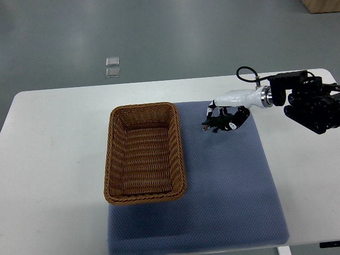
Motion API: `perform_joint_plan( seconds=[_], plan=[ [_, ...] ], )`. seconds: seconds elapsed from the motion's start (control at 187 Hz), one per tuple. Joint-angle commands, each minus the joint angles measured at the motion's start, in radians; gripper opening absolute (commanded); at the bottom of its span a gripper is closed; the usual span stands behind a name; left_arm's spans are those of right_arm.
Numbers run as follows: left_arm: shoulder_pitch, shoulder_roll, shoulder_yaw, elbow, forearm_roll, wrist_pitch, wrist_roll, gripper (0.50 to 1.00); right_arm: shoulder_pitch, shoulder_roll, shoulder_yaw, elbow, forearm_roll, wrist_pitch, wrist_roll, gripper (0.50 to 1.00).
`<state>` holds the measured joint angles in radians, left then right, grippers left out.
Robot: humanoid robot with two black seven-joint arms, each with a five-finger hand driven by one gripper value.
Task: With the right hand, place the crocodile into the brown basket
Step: 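Lift the crocodile and carry it over the wicker basket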
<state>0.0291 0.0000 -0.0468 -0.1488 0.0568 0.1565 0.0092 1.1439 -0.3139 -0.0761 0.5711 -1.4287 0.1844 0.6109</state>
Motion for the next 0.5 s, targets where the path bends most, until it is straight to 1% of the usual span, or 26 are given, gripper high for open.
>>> perform_joint_plan(
  seconds=[0.0,0.273,0.428,0.497],
  plan=[
    [0.000,0.000,0.001,0.000,0.001,0.000,0.000,1.000,0.017,-0.001,0.001,0.001,0.001,-0.002,0.000,0.500],
    [0.000,0.000,0.001,0.000,0.001,0.000,0.000,1.000,0.057,0.004,0.079,0.032,0.033,-0.002,0.000,0.500],
    [0.000,0.000,0.001,0.000,0.000,0.000,0.000,1.000,0.079,0.018,0.107,0.098,0.033,-0.005,0.000,0.500],
    [0.000,0.000,-0.001,0.000,0.000,0.000,0.000,1.000,0.082,0.025,0.114,0.139,0.033,-0.023,0.000,0.500]
  ],
)
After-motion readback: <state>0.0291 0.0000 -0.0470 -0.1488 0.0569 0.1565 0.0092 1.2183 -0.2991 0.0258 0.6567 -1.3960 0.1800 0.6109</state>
